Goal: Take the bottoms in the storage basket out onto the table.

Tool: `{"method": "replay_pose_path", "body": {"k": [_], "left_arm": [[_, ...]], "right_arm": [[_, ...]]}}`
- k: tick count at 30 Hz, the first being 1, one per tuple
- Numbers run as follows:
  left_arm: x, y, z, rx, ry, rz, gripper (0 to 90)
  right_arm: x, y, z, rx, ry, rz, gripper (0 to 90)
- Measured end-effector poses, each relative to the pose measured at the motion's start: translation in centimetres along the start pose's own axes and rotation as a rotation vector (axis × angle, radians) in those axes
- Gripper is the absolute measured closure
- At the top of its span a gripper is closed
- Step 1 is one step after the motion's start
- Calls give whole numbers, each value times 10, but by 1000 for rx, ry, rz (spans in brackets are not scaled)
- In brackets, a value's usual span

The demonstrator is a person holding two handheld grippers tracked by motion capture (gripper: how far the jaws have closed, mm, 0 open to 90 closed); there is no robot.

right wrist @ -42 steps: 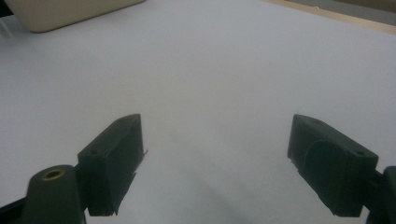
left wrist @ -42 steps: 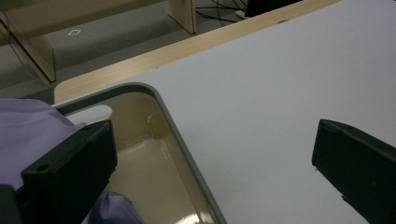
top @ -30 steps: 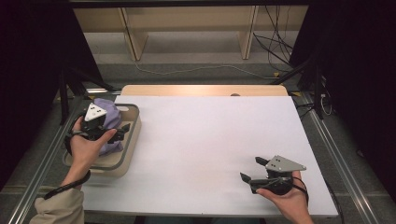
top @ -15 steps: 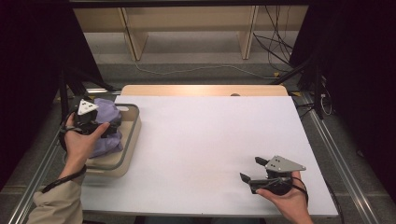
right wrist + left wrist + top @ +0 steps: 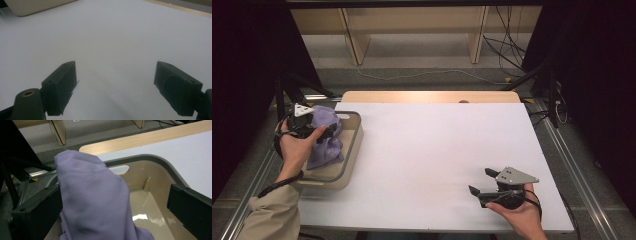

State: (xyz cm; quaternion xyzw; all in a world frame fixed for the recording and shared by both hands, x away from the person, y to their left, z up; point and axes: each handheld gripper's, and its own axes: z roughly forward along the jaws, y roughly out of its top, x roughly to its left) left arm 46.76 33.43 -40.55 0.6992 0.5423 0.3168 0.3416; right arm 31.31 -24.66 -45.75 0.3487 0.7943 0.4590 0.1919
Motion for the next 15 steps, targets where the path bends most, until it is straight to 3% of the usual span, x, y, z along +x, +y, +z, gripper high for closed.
{"method": "replay_pose_path", "body": {"k": [15], "left_arm": [[13, -3, 34, 115, 35, -27, 0]], "right_arm": [[1, 0, 0, 1, 1, 0, 193]]}}
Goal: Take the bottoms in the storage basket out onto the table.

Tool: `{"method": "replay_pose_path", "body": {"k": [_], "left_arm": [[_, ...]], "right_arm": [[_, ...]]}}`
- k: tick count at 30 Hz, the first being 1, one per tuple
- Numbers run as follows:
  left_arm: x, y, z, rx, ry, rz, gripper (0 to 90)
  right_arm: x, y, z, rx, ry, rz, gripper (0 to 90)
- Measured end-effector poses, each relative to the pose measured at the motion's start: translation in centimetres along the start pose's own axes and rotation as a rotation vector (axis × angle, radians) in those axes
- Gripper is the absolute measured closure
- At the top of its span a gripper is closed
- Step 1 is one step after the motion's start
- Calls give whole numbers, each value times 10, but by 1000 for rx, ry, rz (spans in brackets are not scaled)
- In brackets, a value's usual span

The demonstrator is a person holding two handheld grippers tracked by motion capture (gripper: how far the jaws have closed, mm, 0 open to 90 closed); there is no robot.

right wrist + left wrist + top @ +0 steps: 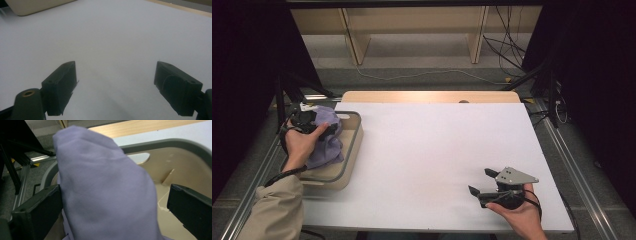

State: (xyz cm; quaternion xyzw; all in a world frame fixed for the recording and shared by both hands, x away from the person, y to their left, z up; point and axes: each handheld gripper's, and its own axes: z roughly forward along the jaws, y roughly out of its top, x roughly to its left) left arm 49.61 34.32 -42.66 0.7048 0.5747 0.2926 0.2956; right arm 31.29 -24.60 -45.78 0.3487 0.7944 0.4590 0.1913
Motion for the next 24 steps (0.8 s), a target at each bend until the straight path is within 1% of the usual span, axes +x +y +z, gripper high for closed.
{"method": "replay_pose_path", "body": {"k": [2, 5, 9, 13, 15, 16, 17, 18, 20, 21, 22, 24], "left_arm": [[1, -1, 1, 5, 0, -4, 0], [4, -5, 7, 28, -3, -12, 0], [4, -7, 11, 39, -5, -8, 58], [4, -7, 13, 44, 1, -18, 155], [4, -6, 15, 44, 3, -35, 174], [4, -6, 15, 44, 3, -35, 204], [4, -6, 15, 42, 2, -41, 229], [3, -5, 16, 44, 0, -58, 245], [3, -5, 17, 40, -1, -76, 313], [3, -5, 17, 40, -1, -76, 346], [2, -5, 18, 39, -3, -87, 375], [2, -5, 17, 27, 2, -101, 450]], "right_arm": [[0, 0, 0, -2, 1, -1, 193], [0, 0, 0, 3, 2, -1, 193], [1, 0, 1, 2, 3, -5, 193], [2, 1, 0, 5, 0, -10, 193], [2, 0, 0, 5, 0, -8, 193], [2, 0, 0, 5, -1, -8, 194], [2, 1, 0, 4, -1, -10, 194], [2, 1, 0, 3, 0, -11, 194], [2, 1, 0, 4, 0, -13, 195], [2, 1, 0, 4, 1, -15, 195], [2, 1, 0, 3, 1, -15, 196], [2, 1, 0, 3, 1, -15, 197]]}}
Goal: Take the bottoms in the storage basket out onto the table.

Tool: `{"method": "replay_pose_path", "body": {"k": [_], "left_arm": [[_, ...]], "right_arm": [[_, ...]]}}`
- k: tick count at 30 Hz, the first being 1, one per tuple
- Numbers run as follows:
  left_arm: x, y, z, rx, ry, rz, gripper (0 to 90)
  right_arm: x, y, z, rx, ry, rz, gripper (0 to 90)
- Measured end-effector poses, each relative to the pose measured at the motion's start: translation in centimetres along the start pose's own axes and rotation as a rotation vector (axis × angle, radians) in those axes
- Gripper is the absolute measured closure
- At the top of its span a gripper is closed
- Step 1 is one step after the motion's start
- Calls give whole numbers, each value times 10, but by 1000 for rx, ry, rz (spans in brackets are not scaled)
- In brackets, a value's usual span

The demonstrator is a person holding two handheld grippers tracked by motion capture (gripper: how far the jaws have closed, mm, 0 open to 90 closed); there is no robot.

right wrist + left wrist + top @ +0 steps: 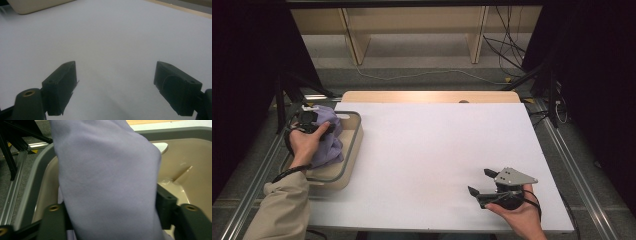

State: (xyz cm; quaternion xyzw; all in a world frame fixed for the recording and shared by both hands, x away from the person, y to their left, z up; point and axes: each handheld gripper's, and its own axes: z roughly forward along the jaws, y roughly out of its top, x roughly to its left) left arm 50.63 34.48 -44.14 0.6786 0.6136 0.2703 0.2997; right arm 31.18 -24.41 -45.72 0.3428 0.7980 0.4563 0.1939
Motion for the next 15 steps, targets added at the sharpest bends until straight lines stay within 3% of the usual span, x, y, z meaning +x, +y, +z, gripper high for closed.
{"method": "replay_pose_path", "body": {"k": [7, 15], "left_arm": [[0, 0, -2, -23, 5, -26, 681], [1, -4, -8, -67, 2, -54, 821]], "right_arm": [[2, 1, -1, -9, -1, -5, 207], [2, 1, -1, -12, -4, -7, 211]]}}
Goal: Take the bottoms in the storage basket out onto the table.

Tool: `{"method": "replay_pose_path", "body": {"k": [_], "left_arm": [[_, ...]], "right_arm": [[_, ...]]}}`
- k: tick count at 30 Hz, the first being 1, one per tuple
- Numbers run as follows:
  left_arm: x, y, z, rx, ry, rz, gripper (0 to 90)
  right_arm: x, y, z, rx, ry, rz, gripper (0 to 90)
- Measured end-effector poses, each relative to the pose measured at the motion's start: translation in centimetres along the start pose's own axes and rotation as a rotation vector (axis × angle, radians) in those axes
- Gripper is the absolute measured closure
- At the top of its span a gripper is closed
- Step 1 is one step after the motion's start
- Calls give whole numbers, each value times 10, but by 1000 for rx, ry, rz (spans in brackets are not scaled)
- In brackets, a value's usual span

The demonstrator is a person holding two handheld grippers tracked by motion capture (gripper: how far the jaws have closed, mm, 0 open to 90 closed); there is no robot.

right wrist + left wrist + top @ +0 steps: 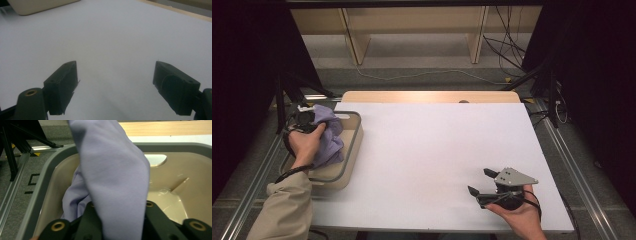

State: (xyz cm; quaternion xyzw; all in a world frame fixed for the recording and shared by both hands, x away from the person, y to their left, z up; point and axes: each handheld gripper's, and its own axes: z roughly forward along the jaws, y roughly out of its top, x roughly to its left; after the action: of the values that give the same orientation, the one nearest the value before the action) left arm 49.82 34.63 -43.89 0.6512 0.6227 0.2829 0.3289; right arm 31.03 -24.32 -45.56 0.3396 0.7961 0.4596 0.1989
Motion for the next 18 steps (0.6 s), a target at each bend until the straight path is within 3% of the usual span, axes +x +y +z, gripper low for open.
{"method": "replay_pose_path", "body": {"k": [11, 18], "left_arm": [[-7, -7, -13, -69, -26, 32, 837], [-15, -10, -28, -126, -36, 81, 839]], "right_arm": [[0, 0, -1, -3, -7, -2, 214], [0, 1, -2, -10, -8, 1, 218]]}}
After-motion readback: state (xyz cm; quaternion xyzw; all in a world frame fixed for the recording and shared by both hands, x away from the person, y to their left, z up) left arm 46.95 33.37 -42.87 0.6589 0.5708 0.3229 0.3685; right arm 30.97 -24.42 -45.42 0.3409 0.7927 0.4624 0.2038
